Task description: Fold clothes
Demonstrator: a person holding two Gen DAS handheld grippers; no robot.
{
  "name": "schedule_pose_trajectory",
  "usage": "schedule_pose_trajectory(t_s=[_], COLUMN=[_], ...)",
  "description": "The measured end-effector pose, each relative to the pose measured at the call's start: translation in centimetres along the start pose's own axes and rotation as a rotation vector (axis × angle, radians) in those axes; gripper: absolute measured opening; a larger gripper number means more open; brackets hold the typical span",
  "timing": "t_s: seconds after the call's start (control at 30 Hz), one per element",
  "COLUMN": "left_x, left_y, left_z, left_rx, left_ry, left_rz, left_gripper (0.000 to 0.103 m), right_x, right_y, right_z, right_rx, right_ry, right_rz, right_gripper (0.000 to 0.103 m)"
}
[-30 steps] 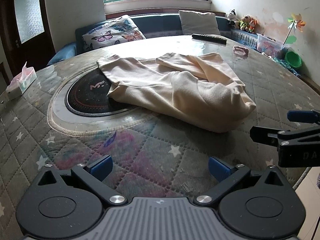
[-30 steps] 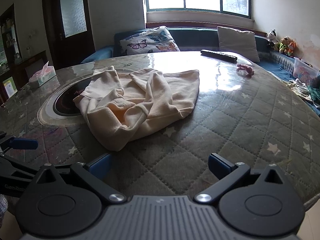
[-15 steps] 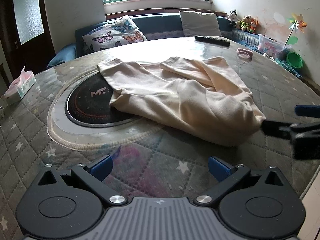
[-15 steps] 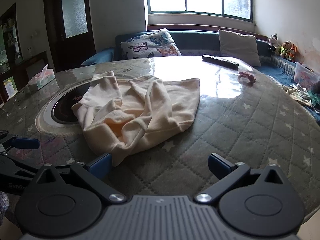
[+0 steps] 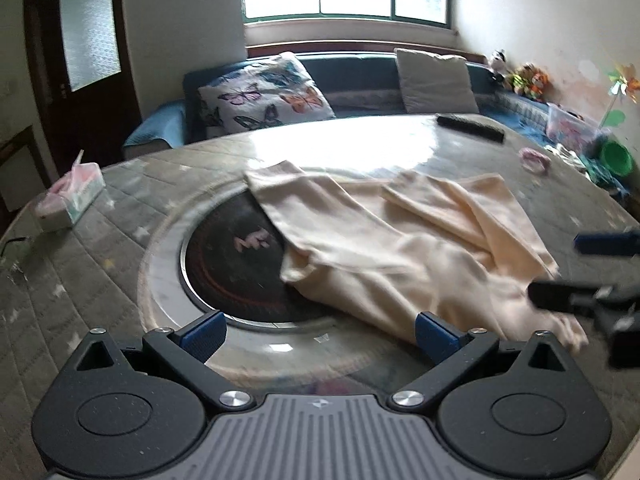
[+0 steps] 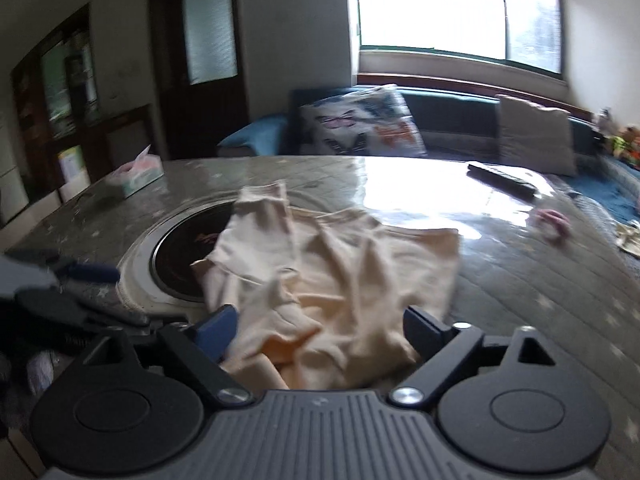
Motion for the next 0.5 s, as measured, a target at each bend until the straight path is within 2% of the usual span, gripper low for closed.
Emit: schedule_pose_trajectory(t_s=[0.07, 0.2, 0.3, 0.4, 0.5], left_x=[0.1, 0.0, 0.1, 0.0, 0.2], left_y=[-0.6, -1.7, -2.4, -3.2, -4.1], left_z=[0.8, 1.9, 2.1, 1.8, 1.1], left_rx=[-0.015, -0.038, -0.042, -0.031, -0.010], left_ry=[-0.011, -0.012, 0.000, 0.020, 0.053], left_rz=[-0.006, -0.013, -0.016, -0.018, -0.016], left_gripper=[0.102, 0.102, 0.102, 0.102, 0.103], right_x=[1.3, 3.8, 5.3, 6.0, 5.1], right_y=[-0.4, -0.6, -0.6, -0.3, 0.3], right_z=[0.5, 1.2, 1.7, 2.1, 3.8], right_rx=[-0.018, -0.037, -0.056, -0.060, -0.112], right_ry=[-0.023, -0.081, -0.102, -0.130, -0.194], right_rz=[0.020, 0.076, 0.105, 0.128, 0.124], right_gripper=[0.084, 0.069, 0.065, 0.050, 0.048])
Point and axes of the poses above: each gripper's, at about its wrist camera, not at the fingertips, and x roughly the way its jaws point, z to its left, y to its underside, the point moved 6 cm from there along x, roughly the way its jaws point, and after that the axes turned 8 degrees about z, right-handed, at the moved point
